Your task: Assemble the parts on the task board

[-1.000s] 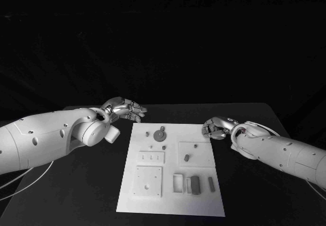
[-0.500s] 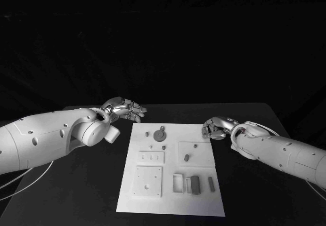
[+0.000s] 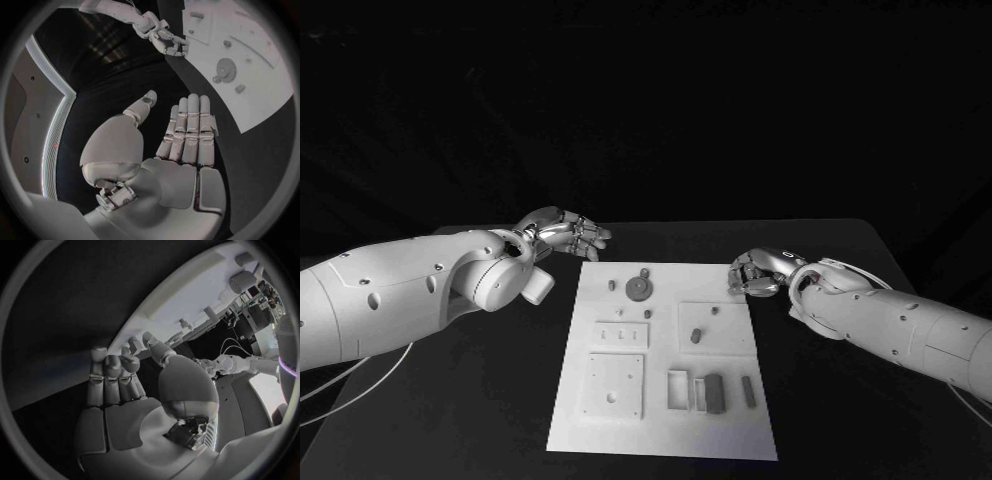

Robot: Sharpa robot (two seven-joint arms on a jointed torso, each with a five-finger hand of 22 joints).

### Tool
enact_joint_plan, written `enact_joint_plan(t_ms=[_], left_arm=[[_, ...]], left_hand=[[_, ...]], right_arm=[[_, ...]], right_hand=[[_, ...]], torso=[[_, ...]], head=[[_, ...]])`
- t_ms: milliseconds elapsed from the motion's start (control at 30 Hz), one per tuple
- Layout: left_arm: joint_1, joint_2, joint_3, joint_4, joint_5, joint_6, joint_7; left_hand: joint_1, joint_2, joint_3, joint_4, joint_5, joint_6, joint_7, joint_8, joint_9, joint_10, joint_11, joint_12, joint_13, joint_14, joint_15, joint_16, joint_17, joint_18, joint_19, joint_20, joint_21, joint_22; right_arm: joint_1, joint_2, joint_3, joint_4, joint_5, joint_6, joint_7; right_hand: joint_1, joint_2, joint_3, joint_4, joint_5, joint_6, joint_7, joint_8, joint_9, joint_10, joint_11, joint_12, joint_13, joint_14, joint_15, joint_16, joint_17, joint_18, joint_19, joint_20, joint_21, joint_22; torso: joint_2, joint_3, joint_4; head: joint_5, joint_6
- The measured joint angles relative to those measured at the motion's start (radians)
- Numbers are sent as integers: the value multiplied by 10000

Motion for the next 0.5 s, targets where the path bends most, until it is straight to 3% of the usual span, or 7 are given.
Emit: enact_joint_plan(t_ms=[200,333,500], left_arm=[[0,0,0,-3,0,0,-4],[0,5,0,-3,-1,1,-6],[0,9,0,-9,-1,1,-10]], left_hand=[[0,0,0,0,0,0,0,0,0,0,0,0,0,0,0,0,8,-1,0,0,0,-1],[0,0,0,0,0,0,0,0,-1,0,0,0,0,0,0,0,8,0,0,0,0,-2],[0,0,0,0,0,0,0,0,1,0,0,0,0,0,0,0,8,0,0,0,-40,7]], right_arm=[[-6,3,-5,15,0,-53,-6],[-10,16,-7,14,-2,-86,-4],[-11,23,-7,-2,-27,-94,-3]], right_hand=[[9,8,-73,-73,0,-1,0,-5,1,0,0,0,-1,-1,1,0,-1,0,0,0,0,0],[139,129,-40,-182,0,-24,-7,-62,0,0,-1,0,-1,-3,3,-1,-10,0,-25,-17,0,-1],[669,157,1,-278,0,-193,-58,-115,-9,-35,-36,0,-10,-17,16,-1,-10,2,-55,-21,0,-1]], torso=[[1,1,-1],[3,6,-2],[4,7,1]], head=[[7,-9],[12,-10],[9,-7]])
